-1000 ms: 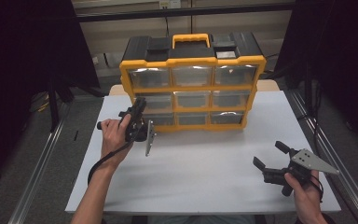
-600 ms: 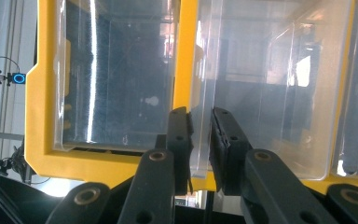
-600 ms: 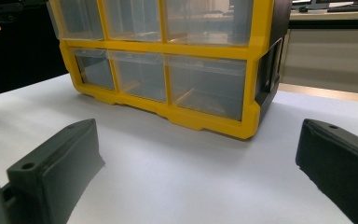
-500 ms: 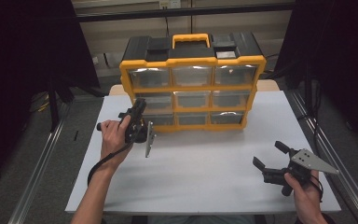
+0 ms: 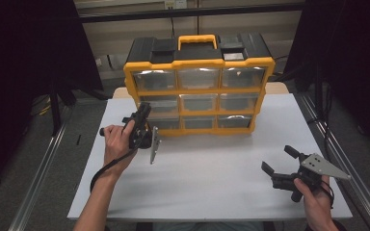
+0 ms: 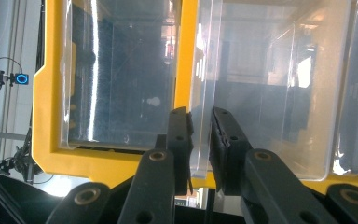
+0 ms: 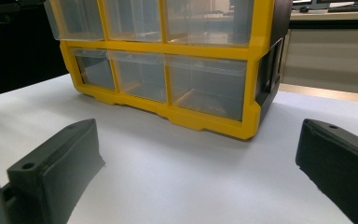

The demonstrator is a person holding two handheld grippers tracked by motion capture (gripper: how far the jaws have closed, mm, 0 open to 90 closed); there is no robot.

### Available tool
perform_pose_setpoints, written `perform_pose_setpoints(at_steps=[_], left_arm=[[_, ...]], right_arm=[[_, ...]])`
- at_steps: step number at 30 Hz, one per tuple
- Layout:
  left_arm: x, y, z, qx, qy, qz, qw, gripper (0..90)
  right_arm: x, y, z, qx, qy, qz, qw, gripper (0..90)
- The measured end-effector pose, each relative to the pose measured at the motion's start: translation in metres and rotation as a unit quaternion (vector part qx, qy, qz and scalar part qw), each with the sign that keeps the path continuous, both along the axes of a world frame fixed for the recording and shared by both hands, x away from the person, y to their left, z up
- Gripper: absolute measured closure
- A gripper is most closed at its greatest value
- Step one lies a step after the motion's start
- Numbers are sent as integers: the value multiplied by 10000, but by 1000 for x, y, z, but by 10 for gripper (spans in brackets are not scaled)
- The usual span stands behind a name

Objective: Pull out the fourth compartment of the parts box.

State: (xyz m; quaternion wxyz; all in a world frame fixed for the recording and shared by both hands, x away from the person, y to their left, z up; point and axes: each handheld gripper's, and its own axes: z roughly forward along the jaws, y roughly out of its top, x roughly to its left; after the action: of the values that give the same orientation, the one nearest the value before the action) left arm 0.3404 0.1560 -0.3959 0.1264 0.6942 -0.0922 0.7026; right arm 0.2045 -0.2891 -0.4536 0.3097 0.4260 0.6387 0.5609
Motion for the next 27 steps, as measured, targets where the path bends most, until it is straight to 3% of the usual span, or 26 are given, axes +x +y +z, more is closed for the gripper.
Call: perform_pose_setpoints(at_steps=[11, 14, 27], left_arm=[[-2, 0, 0, 14, 2, -48, 10000, 791], [-2, 1, -1, -123, 26, -144, 9998, 791], [-8, 4, 0, 35, -62, -215, 9997, 793]], right_arm=[[0, 1, 0, -2, 2, -4, 10000, 0], [0, 1, 0, -9, -6, -6, 10000, 0], [0, 0, 0, -40, 20, -26, 10000, 0]])
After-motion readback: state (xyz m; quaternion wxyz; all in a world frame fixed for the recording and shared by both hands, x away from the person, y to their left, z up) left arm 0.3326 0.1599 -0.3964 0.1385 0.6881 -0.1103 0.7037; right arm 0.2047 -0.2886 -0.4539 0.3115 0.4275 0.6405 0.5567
